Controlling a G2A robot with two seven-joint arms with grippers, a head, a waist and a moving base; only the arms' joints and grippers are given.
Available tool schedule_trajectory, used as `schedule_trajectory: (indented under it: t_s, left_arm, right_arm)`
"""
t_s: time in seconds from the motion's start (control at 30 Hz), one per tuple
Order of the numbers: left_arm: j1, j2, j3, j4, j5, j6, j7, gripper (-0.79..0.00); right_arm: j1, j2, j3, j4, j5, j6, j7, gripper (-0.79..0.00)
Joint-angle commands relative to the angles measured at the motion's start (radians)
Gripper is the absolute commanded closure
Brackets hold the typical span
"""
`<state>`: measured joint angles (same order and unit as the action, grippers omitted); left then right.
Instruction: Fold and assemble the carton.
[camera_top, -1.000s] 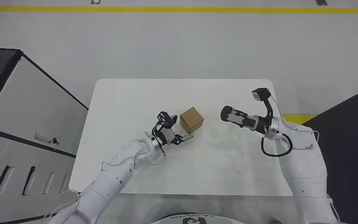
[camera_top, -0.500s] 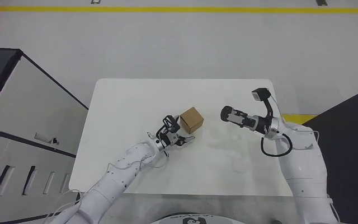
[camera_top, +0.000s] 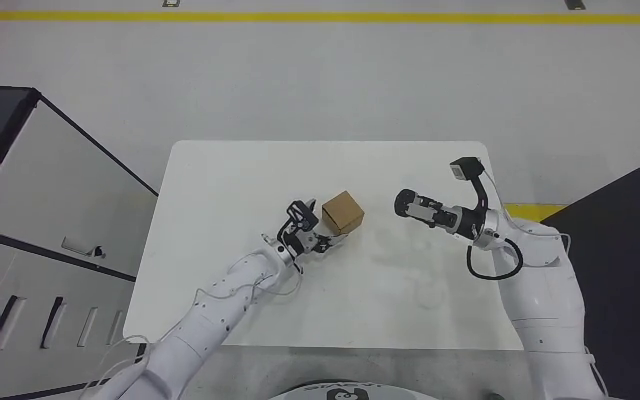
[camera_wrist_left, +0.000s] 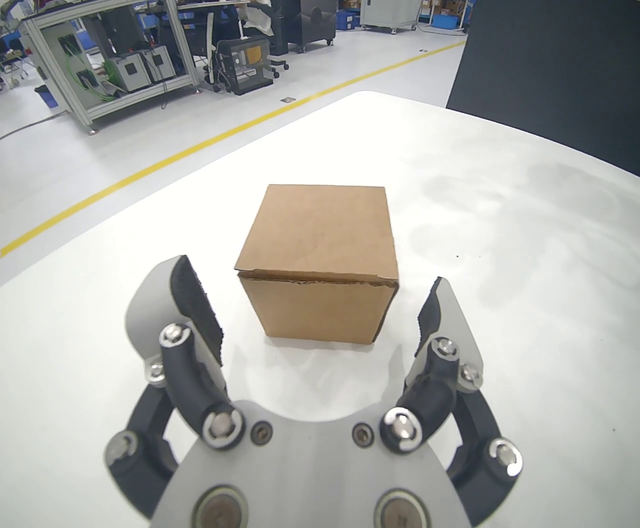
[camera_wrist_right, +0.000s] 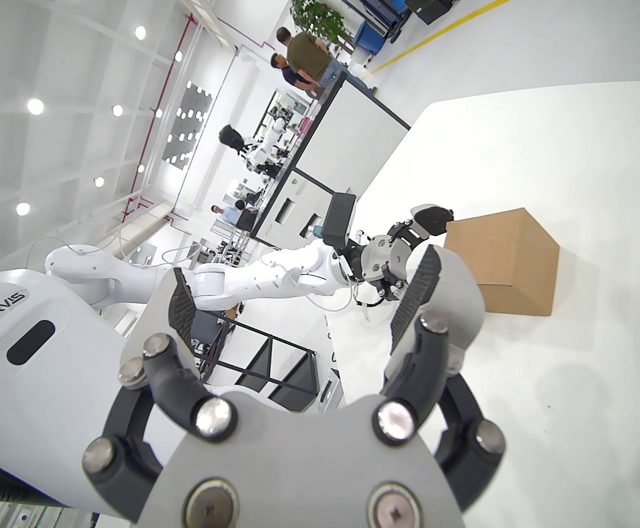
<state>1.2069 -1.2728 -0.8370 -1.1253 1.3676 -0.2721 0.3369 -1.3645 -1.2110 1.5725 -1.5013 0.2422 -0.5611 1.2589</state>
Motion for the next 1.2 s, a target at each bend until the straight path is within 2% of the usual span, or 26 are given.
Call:
schedule_trajectory:
  t_s: [0.0,0.37,0.7,1.17]
  left_arm:
    - [-0.001,0.000,0.001,0.000,0.004,-0.002,0.001,-0.785]
    - [-0.019,-0.007,-0.008,0.033,-0.033,-0.050,-0.020,-0.785]
    - [-0.055,-0.027,0.015,0.109,-0.058,-0.103,0.018,-0.785]
    - [-0.098,-0.059,0.054,0.193,-0.051,-0.118,0.081,-0.785]
  right_arm:
    - [0.000,0.000,0.000,0.000,0.000,0.000,0.000,-0.785]
    - [0.000,0.000,0.000,0.000,0.000,0.000,0.000,-0.785]
    - [0.000,0.000,0.000,0.000,0.000,0.000,0.000,-0.785]
    - [0.000,0.000,0.000,0.000,0.000,0.000,0.000,-0.785]
